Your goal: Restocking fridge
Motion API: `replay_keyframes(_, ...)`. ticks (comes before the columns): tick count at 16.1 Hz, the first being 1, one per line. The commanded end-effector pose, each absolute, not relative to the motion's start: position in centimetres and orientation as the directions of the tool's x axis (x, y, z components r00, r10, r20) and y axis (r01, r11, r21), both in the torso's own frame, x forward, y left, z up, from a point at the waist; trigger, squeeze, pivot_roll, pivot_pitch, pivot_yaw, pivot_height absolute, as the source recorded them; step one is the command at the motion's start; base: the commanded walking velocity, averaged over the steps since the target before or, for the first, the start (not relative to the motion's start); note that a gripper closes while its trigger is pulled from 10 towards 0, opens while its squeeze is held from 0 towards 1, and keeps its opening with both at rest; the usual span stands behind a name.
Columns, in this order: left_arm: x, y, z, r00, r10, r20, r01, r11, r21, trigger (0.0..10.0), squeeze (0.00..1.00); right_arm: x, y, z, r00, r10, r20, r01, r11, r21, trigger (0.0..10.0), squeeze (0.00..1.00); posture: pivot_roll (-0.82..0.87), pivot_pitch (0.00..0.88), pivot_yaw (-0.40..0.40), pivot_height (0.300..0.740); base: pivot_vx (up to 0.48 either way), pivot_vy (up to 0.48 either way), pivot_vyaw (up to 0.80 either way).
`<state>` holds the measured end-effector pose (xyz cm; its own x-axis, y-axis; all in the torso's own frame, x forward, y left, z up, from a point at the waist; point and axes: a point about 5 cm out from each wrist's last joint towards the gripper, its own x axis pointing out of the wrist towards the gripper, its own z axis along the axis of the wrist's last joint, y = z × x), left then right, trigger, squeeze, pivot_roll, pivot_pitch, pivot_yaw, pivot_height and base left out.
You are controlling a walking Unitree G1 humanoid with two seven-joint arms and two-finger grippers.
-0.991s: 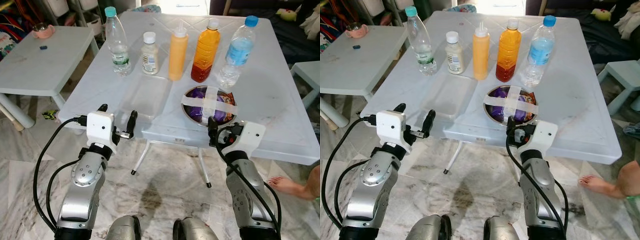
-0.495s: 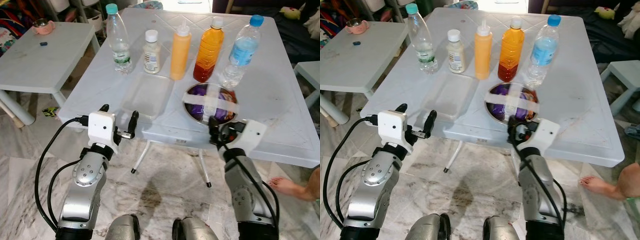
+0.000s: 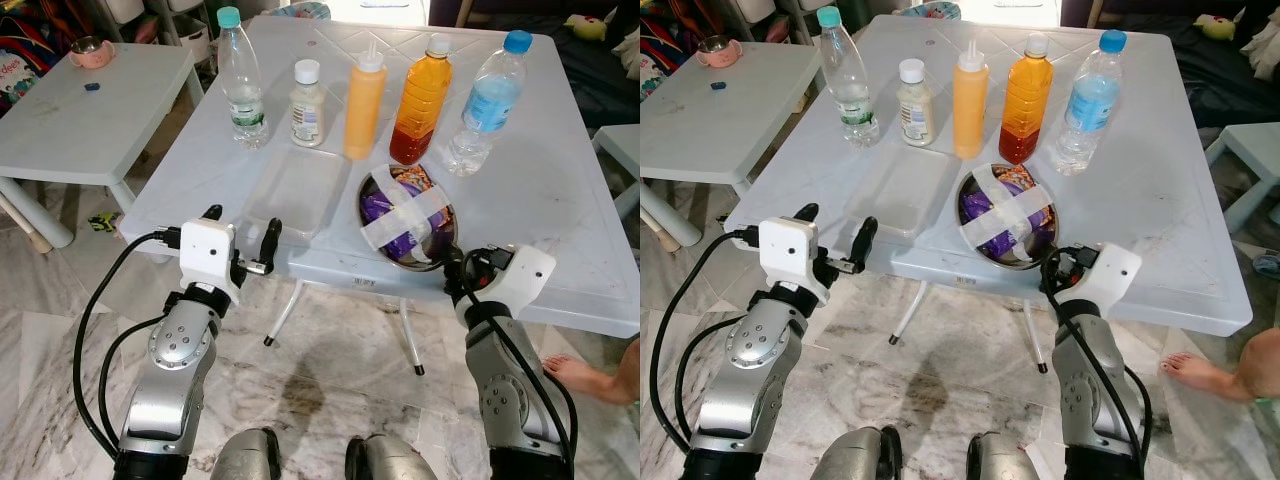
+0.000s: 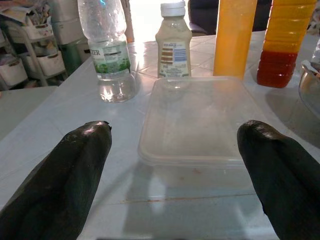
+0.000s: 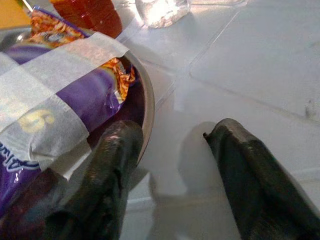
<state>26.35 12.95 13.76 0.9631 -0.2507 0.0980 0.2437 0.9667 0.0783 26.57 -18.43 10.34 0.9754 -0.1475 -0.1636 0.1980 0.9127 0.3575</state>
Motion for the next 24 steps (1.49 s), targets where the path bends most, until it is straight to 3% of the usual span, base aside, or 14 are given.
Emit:
replay_keyframes(1,26.4,12.8,13.9,0.961,-0.26,0.099,0.252,0.964,0.088,10.0,0.0,26.7,-19.0,10.1,0.966,-0.18,-0.184,0.236,0.908,0.346,6.7,0.0,-0.02,0.113,0.038,0.74,0.0,0.0,0.0)
replay_keyframes(2,26.4,12.8,14.0,0.961,-0.259,0.101,0.25,0.964,0.089,10.0,0.0,27.1,-19.2,10.5,0.968,-0.188,-0.166,0.236,0.908,0.346,9.4,0.0,-0.02,0.113,0.036,0.74,0.0,0.0,0.0)
replay_keyframes(3,26.3,12.9,14.0,0.961,-0.257,0.102,0.248,0.964,0.092,10.0,0.0,27.6,-19.5,11.0,0.97,-0.196,-0.144,0.234,0.91,0.342,10.0,0.0,-0.02,0.113,0.036,0.74,0.0,0.0,0.0)
replay_keyframes(9,26.4,12.9,14.0,0.961,-0.255,0.103,0.245,0.965,0.097,10.0,0.0,29.3,-19.7,11.9,0.977,-0.169,-0.128,0.203,0.92,0.334,10.0,0.0,-0.02,0.114,0.035,0.74,0.0,0.0,0.0)
replay_keyframes(13,26.4,12.7,14.0,0.959,-0.263,0.102,0.253,0.962,0.1,10.0,0.0,30.1,-17.8,11.2,0.985,-0.027,-0.169,0.087,0.929,0.359,10.0,0.0,-0.02,0.114,0.037,0.74,0.0,0.0,0.0)
replay_keyframes(14,26.4,12.7,14.0,0.959,-0.263,0.102,0.253,0.962,0.101,10.0,0.0,30.1,-17.5,11.0,0.984,-0.004,-0.178,0.067,0.935,0.348,10.0,0.74,-0.01,0.115,0.034,0.74,0.0,0.0,0.0)
replay_keyframes(15,26.4,12.7,14.0,0.96,-0.262,0.103,0.252,0.962,0.101,10.0,0.0,30.1,-17.4,10.8,0.982,0.009,-0.19,0.059,0.935,0.351,10.0,1.0,-0.01,0.114,0.032,0.74,0.0,0.0,0.0)
replay_keyframes(19,26.3,12.6,14.0,0.96,-0.259,0.102,0.25,0.963,0.099,10.0,0.0,30.0,-17.5,10.5,0.975,-0.009,-0.221,0.085,0.938,0.336,10.0,1.0,-0.01,0.119,0.029,0.74,0.0,0.0,0.0)
replay_keyframes(20,26.3,12.6,14.0,0.96,-0.261,0.102,0.251,0.963,0.099,10.0,0.0,29.8,-17.4,10.5,0.97,0.001,-0.243,0.084,0.936,0.341,10.0,0.84,-0.02,0.119,0.028,0.74,0.0,0.0,0.0)
replay_keyframes(21,26.4,12.6,14.0,0.96,-0.261,0.103,0.252,0.963,0.099,10.0,0.0,29.6,-17.1,10.7,0.972,0.024,-0.235,0.062,0.933,0.354,10.0,0.41,-0.02,0.121,0.028,0.74,0.0,0.0,0.0)
replay_keyframes(22,26.4,12.6,14.0,0.959,-0.262,0.104,0.252,0.963,0.099,10.0,0.0,29.4,-17.0,10.9,0.972,0.035,-0.233,0.054,0.93,0.365,10.0,0.04,-0.02,0.121,0.029,0.74,0.0,0.0,0.0)
replay_keyframes(24,26.4,12.5,14.0,0.959,-0.263,0.104,0.253,0.962,0.099,10.0,0.0,29.2,-16.8,10.8,0.967,0.052,-0.249,0.048,0.924,0.379,10.0,0.0,-0.02,0.121,0.03,0.74,0.0,0.0,0.0)
